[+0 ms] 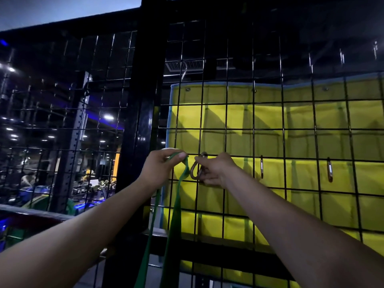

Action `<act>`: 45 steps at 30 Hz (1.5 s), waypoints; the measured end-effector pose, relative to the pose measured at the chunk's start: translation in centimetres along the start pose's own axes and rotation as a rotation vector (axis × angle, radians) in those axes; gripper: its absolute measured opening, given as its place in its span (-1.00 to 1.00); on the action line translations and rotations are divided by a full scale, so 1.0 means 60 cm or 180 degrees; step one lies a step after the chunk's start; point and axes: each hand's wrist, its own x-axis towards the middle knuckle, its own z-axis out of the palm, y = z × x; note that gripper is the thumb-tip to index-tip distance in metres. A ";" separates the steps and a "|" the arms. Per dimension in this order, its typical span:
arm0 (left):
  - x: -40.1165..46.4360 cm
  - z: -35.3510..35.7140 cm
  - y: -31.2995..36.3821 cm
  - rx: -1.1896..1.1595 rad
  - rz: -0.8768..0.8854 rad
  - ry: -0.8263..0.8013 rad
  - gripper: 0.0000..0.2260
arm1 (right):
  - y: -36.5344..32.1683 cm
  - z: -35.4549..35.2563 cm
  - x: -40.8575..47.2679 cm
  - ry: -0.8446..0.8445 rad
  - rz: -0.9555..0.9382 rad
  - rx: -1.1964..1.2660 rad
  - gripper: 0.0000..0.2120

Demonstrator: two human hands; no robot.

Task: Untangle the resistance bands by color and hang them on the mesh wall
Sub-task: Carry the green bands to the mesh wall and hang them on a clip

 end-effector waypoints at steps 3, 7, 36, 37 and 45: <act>0.005 -0.005 -0.001 -0.0044 0.0026 -0.0001 -0.86 | 0.000 -0.002 0.006 0.0034 0.0060 0.0022 -0.56; 0.017 -0.004 0.015 -0.0103 0.0125 -0.0062 -0.86 | -0.003 -0.001 0.009 0.0071 -0.0028 -0.0130 -0.61; 0.073 0.003 -0.002 0.0704 -0.0017 -0.0984 -0.75 | 0.008 -0.007 0.013 0.0239 -0.0536 -0.0678 -0.74; 0.076 0.002 0.000 0.0750 -0.0021 -0.1007 -0.75 | 0.007 -0.007 0.012 0.0241 -0.0538 -0.0680 -0.75; 0.071 0.003 -0.022 0.0620 -0.0075 -0.1098 -0.71 | -0.003 -0.008 -0.004 0.0037 -0.0437 -0.0557 -0.66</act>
